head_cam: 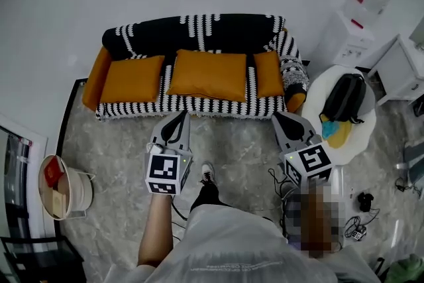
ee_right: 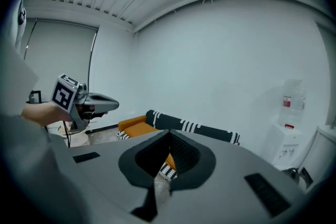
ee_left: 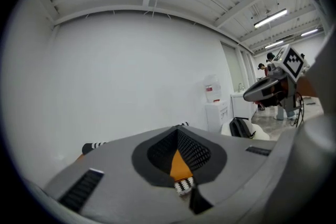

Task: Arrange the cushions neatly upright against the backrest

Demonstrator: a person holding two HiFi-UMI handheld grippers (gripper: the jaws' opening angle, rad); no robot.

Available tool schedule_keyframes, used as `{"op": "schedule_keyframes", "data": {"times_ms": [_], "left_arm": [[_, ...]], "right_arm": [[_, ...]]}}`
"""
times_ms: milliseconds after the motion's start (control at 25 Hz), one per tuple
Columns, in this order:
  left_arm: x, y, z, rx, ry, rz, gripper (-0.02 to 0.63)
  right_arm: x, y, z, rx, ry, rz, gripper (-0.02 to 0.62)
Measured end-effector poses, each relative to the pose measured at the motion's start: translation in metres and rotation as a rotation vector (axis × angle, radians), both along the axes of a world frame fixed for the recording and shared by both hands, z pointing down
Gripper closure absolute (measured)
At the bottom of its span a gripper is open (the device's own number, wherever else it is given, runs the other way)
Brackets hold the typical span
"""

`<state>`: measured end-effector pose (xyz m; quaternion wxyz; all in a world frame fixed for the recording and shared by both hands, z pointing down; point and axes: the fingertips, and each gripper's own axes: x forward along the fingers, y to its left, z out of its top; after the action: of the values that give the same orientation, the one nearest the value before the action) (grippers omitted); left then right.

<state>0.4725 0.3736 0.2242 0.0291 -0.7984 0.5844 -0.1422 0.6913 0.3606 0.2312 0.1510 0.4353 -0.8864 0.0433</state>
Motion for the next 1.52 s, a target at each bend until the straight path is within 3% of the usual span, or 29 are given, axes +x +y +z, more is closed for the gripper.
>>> {"op": "schedule_keyframes", "data": {"times_ms": [120,320,640,920,1120,1360,1520], "left_arm": [[-0.028,-0.041,0.000,-0.003,0.021,-0.021,0.584],[-0.053,-0.096,0.013,-0.050,0.027,0.067,0.583],[-0.106,-0.168,0.044,-0.149,-0.021,0.125,0.583],[-0.146,-0.216,0.075,-0.228,-0.052,0.144,0.583],[-0.166,-0.244,0.106,-0.287,-0.070,0.140,0.583],[-0.184,-0.276,0.149,-0.370,-0.065,0.102,0.584],[-0.197,-0.301,0.186,-0.426,-0.102,0.080,0.584]], "right_arm": [[-0.024,-0.032,0.007,-0.003,0.067,-0.003,0.594],[-0.047,-0.086,0.025,-0.060,0.132,0.084,0.594],[-0.089,-0.163,0.055,-0.205,0.043,0.148,0.594],[-0.113,-0.211,0.082,-0.302,0.030,0.168,0.594],[-0.121,-0.237,0.105,-0.261,0.138,0.181,0.594],[-0.119,-0.272,0.143,-0.315,0.164,0.182,0.594],[-0.105,-0.303,0.184,-0.376,0.192,0.225,0.594]]}}
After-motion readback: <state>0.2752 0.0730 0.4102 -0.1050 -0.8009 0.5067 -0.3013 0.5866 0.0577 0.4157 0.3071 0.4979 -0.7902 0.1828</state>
